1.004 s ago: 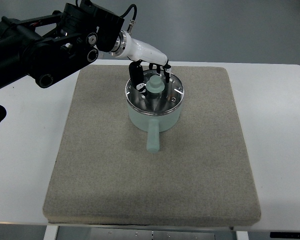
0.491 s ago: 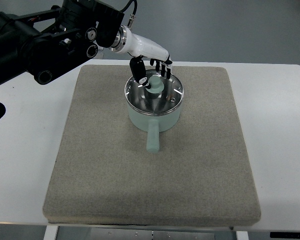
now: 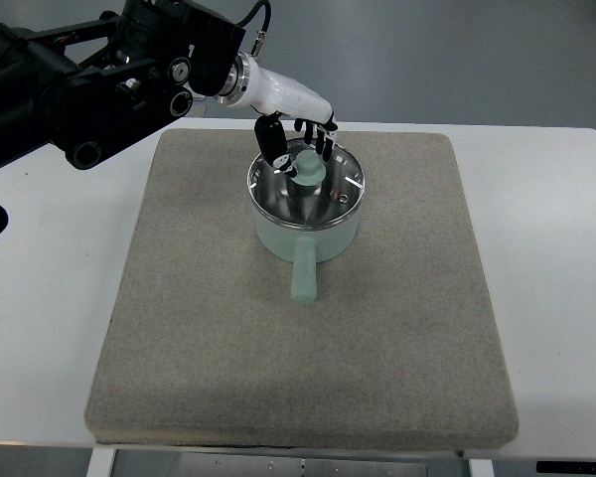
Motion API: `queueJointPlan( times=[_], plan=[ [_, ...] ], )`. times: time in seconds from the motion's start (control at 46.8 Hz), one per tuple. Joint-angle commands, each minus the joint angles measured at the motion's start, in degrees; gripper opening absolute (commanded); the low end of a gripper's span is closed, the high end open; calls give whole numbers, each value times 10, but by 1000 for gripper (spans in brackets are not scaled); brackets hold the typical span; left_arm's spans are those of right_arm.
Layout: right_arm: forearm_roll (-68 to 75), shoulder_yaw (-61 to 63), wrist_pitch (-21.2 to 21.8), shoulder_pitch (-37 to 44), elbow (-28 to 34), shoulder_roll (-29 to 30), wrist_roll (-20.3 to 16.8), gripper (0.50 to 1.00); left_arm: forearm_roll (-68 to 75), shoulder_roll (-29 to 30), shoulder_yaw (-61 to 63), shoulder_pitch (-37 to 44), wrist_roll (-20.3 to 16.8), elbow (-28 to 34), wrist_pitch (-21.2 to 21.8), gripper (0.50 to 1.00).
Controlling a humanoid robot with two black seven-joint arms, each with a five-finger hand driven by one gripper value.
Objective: Place lid left of pot with left hand
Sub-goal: 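Close the left hand's fingers around the lid knob, then lift the glass lid off the saucepan with the left hand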
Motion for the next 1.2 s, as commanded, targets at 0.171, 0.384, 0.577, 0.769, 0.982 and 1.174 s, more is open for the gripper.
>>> queueJointPlan(
  times=[0.171, 0.384, 0.577, 0.769, 0.982, 1.174],
  plan=[
    [0, 0, 0, 0, 0, 0, 0, 921, 0, 1, 0, 1, 0, 0, 0, 500],
    [0, 0, 0, 0, 0, 0, 0, 921, 11, 1, 0, 1, 0, -1, 0, 500],
    [0, 0, 0, 0, 0, 0, 0, 921, 11, 1, -2, 0, 2, -1, 0, 500],
    [1, 0, 0, 0, 0, 0, 0, 921, 11, 3, -1, 1, 3, -1, 25, 500],
    [0, 0, 0, 0, 0, 0, 0, 921, 11, 4, -1, 1, 3, -1, 33, 500],
    [1, 0, 0, 0, 0, 0, 0, 921, 13, 4, -1, 1, 4, -1, 33, 500]
  ],
)
